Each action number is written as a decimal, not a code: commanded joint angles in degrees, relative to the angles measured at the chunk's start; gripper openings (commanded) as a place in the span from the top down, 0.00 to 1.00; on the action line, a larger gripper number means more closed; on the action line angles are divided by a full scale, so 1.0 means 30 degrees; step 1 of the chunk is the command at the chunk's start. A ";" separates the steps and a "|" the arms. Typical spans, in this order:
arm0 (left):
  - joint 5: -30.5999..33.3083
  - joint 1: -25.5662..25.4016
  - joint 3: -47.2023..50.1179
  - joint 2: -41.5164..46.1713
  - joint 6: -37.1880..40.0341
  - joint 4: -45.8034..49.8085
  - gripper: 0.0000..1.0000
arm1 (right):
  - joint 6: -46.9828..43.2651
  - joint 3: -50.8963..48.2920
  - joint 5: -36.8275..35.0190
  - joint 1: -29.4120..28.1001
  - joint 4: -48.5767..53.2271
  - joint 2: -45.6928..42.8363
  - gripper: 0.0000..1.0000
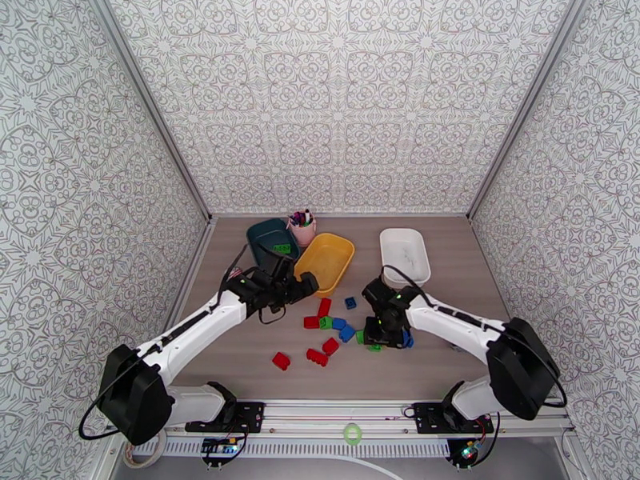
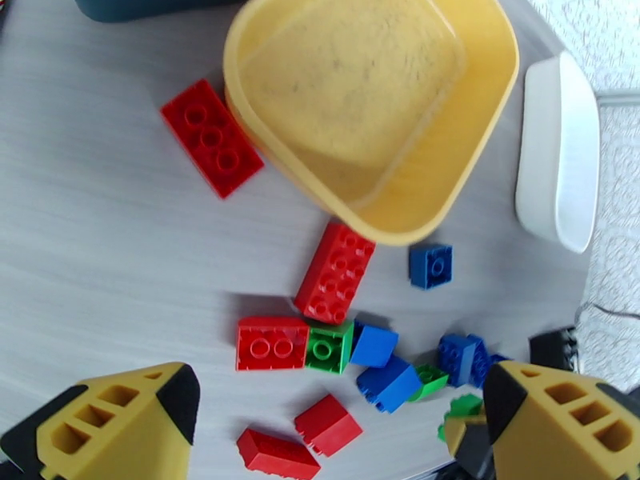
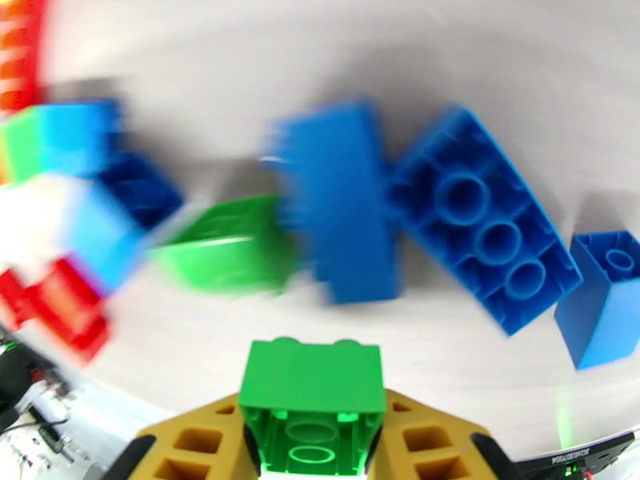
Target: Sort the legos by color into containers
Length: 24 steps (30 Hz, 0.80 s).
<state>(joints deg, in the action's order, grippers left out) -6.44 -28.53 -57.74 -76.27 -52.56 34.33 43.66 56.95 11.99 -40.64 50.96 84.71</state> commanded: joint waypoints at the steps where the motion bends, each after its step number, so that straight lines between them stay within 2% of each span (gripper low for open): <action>1: -0.1346 0.1206 -0.0128 0.0331 -0.0415 -0.1301 0.01 | -0.0402 0.2234 0.1648 0.0071 -0.0274 0.0232 0.66; 6: -0.3477 0.3741 0.0077 -0.0153 -0.1926 -0.4164 0.01 | -0.0579 0.6230 0.3356 0.0078 -0.1366 0.2997 0.66; 13: -0.6112 0.6989 -0.0227 -0.1973 -0.4555 -0.8131 0.02 | -0.0141 1.2958 0.5813 0.0111 -0.2660 0.8340 0.66; 17: -0.5644 0.8121 -0.1209 -0.2433 -0.4408 -0.7215 0.02 | 0.0877 1.6736 0.7104 0.0490 -0.3517 1.1209 0.66; 24: -0.4689 0.8933 -0.1778 -0.2388 -0.3810 -0.5378 0.02 | 0.6047 1.9522 0.9415 0.1384 -0.9641 1.4926 0.64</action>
<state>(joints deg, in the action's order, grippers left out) -21.21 -2.44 -62.02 -83.81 -64.34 15.44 52.86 112.40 35.62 -37.65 32.21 125.82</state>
